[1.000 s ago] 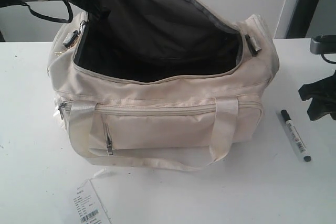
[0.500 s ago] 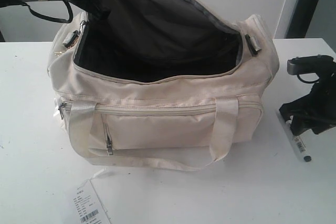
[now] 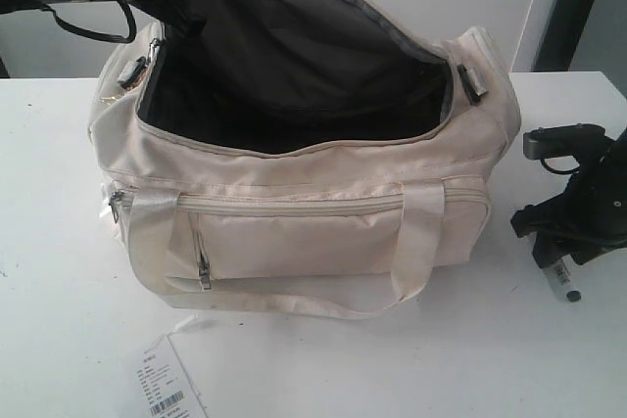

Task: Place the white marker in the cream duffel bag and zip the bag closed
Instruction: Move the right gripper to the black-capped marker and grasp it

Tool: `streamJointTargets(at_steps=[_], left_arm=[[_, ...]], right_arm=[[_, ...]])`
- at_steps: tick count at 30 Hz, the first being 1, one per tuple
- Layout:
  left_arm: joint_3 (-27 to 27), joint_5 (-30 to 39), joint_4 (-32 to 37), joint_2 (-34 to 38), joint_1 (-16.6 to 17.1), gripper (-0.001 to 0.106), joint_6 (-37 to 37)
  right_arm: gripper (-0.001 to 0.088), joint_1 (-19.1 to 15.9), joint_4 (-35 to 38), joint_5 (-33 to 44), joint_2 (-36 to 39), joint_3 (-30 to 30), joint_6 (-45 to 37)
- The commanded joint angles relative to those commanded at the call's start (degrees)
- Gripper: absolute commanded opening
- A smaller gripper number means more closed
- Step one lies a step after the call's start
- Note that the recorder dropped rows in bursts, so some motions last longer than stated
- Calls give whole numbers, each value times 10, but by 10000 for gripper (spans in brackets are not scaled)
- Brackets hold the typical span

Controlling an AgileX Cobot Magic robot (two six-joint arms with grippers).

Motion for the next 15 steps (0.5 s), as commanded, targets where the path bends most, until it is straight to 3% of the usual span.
streamJointTargets(at_steps=[15], left_arm=[[0, 1, 0, 0, 0, 0, 0]], right_arm=[[417, 0, 0, -15, 22, 0, -1]])
